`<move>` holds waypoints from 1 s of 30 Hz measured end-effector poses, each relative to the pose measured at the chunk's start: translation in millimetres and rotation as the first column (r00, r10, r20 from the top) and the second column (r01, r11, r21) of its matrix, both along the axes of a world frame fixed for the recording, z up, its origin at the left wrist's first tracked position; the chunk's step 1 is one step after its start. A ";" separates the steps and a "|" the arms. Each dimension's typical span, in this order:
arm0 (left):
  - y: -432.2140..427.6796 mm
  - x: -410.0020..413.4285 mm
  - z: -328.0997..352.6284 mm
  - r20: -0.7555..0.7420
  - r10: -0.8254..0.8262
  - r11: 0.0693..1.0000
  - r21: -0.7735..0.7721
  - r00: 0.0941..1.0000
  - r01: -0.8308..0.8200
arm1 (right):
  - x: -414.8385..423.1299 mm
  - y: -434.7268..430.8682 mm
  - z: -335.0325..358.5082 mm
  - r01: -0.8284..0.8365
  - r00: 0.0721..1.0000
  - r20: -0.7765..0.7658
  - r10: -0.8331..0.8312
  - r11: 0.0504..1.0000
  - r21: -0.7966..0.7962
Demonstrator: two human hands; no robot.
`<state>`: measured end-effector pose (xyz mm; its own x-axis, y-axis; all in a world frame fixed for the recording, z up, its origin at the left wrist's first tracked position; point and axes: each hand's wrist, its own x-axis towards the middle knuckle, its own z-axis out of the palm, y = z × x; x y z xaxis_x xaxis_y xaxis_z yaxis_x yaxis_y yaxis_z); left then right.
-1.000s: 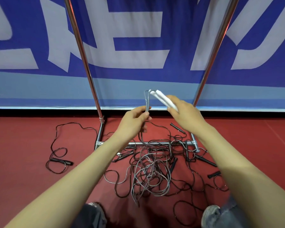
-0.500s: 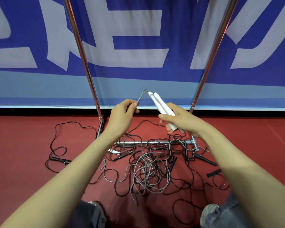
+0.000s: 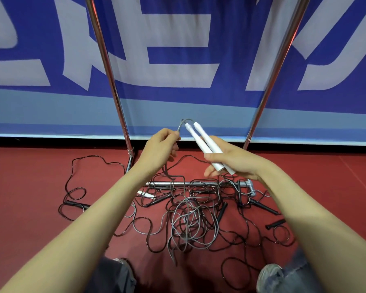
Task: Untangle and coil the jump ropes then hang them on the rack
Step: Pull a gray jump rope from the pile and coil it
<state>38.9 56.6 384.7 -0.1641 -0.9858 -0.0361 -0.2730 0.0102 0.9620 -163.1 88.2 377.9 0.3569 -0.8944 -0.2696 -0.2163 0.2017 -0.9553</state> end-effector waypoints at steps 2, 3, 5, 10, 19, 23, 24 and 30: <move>-1.1 -0.2 1.6 -0.104 -0.006 0.998 0.056 0.995 0.012 | -1.3 1.0 -0.4 -0.067 0.997 -0.042 0.065 0.997 -0.032; -2.5 0.6 0.7 -0.126 -0.009 0.999 0.039 0.992 0.014 | -2.3 1.3 -1.1 -0.106 0.990 -0.098 0.100 0.993 -0.059; -5.5 3.4 -1.7 -0.101 -0.021 0.999 -0.040 0.995 0.017 | -3.5 1.1 -3.5 -0.170 0.966 -0.216 0.144 0.980 -0.107; -5.2 3.1 -10.5 0.169 -0.080 0.984 -0.143 0.982 0.104 | -4.0 -0.2 -11.1 -0.228 0.905 -0.397 0.156 0.964 -0.140; -0.3 -1.5 -8.0 0.101 -0.219 0.967 -0.107 0.971 0.229 | -1.5 0.9 -16.9 -0.232 0.860 -0.489 0.143 0.965 -0.125; -6.9 -1.0 -7.4 0.006 -0.148 0.984 -0.102 0.989 0.148 | -1.0 1.1 -7.1 -0.187 0.928 -0.343 0.143 0.977 -0.100; -9.0 0.3 -7.7 0.001 -0.140 0.985 -0.100 0.990 0.139 | -2.1 1.6 -4.2 -0.172 0.941 -0.311 0.132 0.979 -0.105; -11.5 1.8 -10.6 0.013 -0.107 0.988 -0.109 0.994 0.108 | -5.4 -0.6 -2.6 -0.183 0.916 -0.381 0.124 0.975 -0.122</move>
